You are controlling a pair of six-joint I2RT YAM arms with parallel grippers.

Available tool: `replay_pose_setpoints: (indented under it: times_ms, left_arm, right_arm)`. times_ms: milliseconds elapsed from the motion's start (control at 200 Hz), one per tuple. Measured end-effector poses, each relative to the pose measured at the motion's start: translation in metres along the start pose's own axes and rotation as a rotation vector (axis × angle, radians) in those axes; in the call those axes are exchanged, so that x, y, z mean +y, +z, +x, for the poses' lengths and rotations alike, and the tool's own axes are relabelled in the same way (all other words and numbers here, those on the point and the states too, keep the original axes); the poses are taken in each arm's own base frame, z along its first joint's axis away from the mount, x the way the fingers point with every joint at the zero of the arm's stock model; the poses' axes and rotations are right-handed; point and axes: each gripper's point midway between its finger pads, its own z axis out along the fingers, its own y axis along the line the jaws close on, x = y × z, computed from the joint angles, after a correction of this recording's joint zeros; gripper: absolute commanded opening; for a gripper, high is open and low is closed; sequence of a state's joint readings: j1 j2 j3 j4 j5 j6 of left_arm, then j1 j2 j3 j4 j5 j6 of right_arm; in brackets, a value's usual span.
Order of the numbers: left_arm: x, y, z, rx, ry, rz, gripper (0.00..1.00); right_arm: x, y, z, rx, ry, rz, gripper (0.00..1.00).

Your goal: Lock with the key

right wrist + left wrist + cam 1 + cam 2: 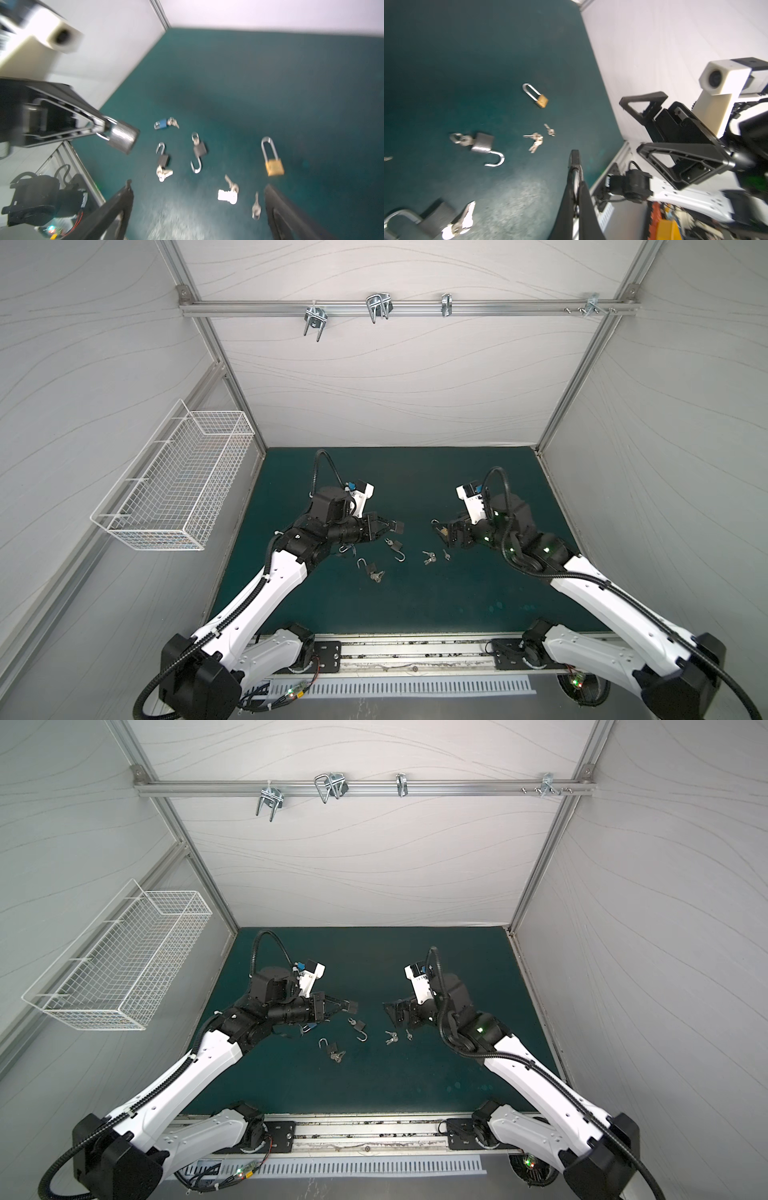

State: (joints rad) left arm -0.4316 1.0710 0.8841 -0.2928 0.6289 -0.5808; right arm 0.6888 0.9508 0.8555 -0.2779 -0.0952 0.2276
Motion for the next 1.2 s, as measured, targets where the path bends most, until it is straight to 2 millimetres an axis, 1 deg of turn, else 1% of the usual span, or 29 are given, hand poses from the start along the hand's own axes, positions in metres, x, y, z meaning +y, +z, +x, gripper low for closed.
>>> replay_pose_setpoints:
  times_ms: [130,195,230,335,425,515,585,675,880,970,1030,1195]
  left_arm:
    - [-0.013,0.005,0.003,0.031,0.006,0.068,0.00]
    - [-0.021,0.008,0.006,0.055,0.014,0.092,0.00]
    - [-0.027,0.010,0.008,0.069,0.024,0.107,0.00]
    - [-0.046,0.012,0.013,0.096,0.059,0.150,0.00]
    - [-0.058,0.012,0.016,0.108,0.086,0.182,0.00]
    - [-0.061,0.012,0.017,0.113,0.094,0.194,0.00]
    - [-0.061,0.013,0.018,0.119,0.093,0.196,0.00]
    - [-0.060,0.014,0.019,0.125,0.093,0.197,0.00]
    - [-0.061,0.014,0.020,0.129,0.095,0.201,0.00]
    - [-0.061,0.015,0.021,0.132,0.095,0.202,0.00]
    - [-0.062,0.015,0.021,0.133,0.096,0.203,0.00]
    - [-0.062,0.015,0.021,0.134,0.096,0.203,0.00]
  right_arm:
    - [0.010,-0.010,0.000,-0.056,-0.128,-0.058,0.99]
    - [0.022,-0.013,-0.001,-0.068,-0.206,-0.125,0.99]
    - [0.030,-0.015,-0.003,-0.076,-0.249,-0.160,0.96]
    - [0.054,-0.018,-0.007,-0.087,-0.403,-0.237,0.92]
    - [0.078,-0.015,-0.009,-0.094,-0.540,-0.286,0.89]
    - [0.091,-0.009,-0.003,-0.081,-0.638,-0.308,0.85]
    - [0.092,-0.001,0.002,-0.060,-0.683,-0.303,0.82]
    - [0.088,0.007,0.006,-0.035,-0.714,-0.282,0.80]
    - [0.086,0.015,0.010,-0.016,-0.748,-0.253,0.68]
    - [0.088,0.017,0.008,-0.016,-0.759,-0.253,0.61]
    - [0.090,0.017,0.007,-0.019,-0.768,-0.252,0.54]
    - [0.089,0.020,0.009,-0.011,-0.770,-0.245,0.41]
